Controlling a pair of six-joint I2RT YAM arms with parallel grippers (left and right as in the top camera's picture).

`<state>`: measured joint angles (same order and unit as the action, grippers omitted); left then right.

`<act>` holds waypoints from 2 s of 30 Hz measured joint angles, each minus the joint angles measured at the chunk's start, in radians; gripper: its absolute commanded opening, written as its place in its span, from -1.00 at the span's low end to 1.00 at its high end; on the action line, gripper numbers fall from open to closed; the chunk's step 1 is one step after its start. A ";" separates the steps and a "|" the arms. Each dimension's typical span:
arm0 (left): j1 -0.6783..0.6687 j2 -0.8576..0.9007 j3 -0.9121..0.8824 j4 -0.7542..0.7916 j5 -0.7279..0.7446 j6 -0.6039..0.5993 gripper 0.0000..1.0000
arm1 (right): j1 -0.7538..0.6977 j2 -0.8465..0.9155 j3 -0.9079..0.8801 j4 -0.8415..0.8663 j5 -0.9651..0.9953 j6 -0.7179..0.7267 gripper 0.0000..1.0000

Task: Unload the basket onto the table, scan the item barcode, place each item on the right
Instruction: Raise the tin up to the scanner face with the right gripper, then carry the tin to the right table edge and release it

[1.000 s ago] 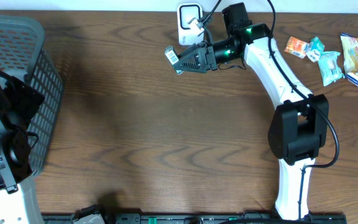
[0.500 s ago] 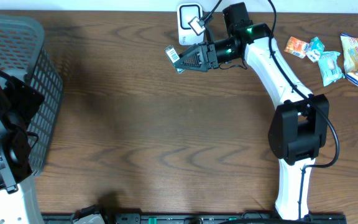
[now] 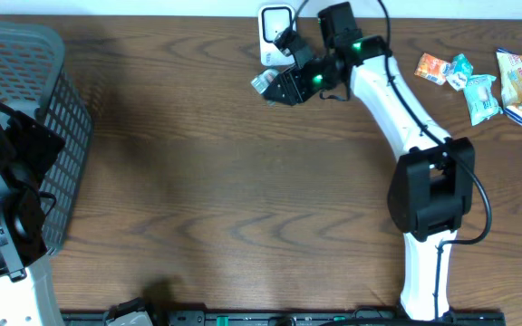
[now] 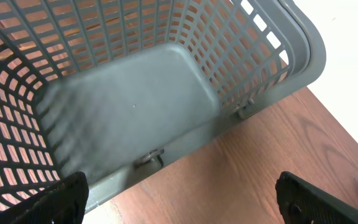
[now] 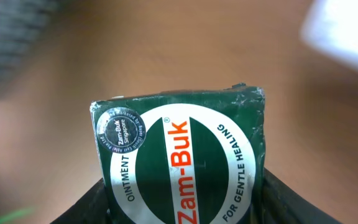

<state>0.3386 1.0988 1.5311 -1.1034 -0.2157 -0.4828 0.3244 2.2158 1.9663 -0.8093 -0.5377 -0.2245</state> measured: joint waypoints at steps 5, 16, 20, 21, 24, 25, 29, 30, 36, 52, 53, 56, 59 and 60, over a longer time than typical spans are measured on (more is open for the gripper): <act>0.000 0.000 0.000 0.000 0.000 0.000 0.90 | 0.038 0.002 -0.001 0.227 0.541 -0.042 -0.11; 0.000 0.000 0.000 0.000 0.000 0.000 0.90 | 0.038 0.117 0.007 0.871 0.803 -0.341 -0.03; 0.000 0.000 0.000 0.000 0.000 0.000 0.90 | 0.055 0.250 0.002 1.037 0.887 -0.517 -0.02; 0.000 0.000 0.000 0.000 0.000 0.000 0.90 | 0.059 0.263 0.000 1.045 0.896 -0.536 -0.03; 0.000 0.000 0.000 0.000 0.000 0.000 0.90 | 0.072 0.281 -0.005 1.048 0.912 -0.593 -0.05; 0.000 0.000 0.000 0.000 0.000 0.000 0.90 | 0.074 0.281 -0.005 1.050 0.915 -0.601 -0.05; 0.000 0.000 0.000 0.000 0.000 0.000 0.90 | 0.088 0.279 -0.004 1.028 0.921 -0.628 -0.07; 0.000 0.000 0.000 0.000 0.000 0.000 0.90 | 0.090 0.279 -0.004 1.008 0.924 -0.632 -0.07; 0.000 0.000 0.000 0.000 0.000 0.000 0.90 | 0.098 0.279 -0.004 0.954 0.931 -0.641 -0.04; 0.000 0.000 0.000 0.001 0.000 0.000 0.90 | -0.003 0.123 -0.003 0.833 1.110 -0.592 -0.06; 0.000 0.000 0.000 0.000 0.000 0.000 0.90 | -0.036 0.105 -0.001 0.789 1.146 -0.568 -0.02; 0.000 0.000 0.000 0.001 0.000 0.000 0.90 | -0.153 0.083 0.011 0.571 1.215 -0.466 0.10; 0.000 0.000 0.000 0.000 0.000 0.000 0.90 | -0.282 0.085 0.005 0.348 1.225 -0.341 0.35; 0.000 0.000 0.000 0.000 0.000 0.000 0.90 | -0.314 0.085 0.003 0.308 1.216 -0.313 0.49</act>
<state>0.3386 1.0988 1.5311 -1.1034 -0.2157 -0.4828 0.0105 2.3009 1.9690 -0.5014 0.6781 -0.5373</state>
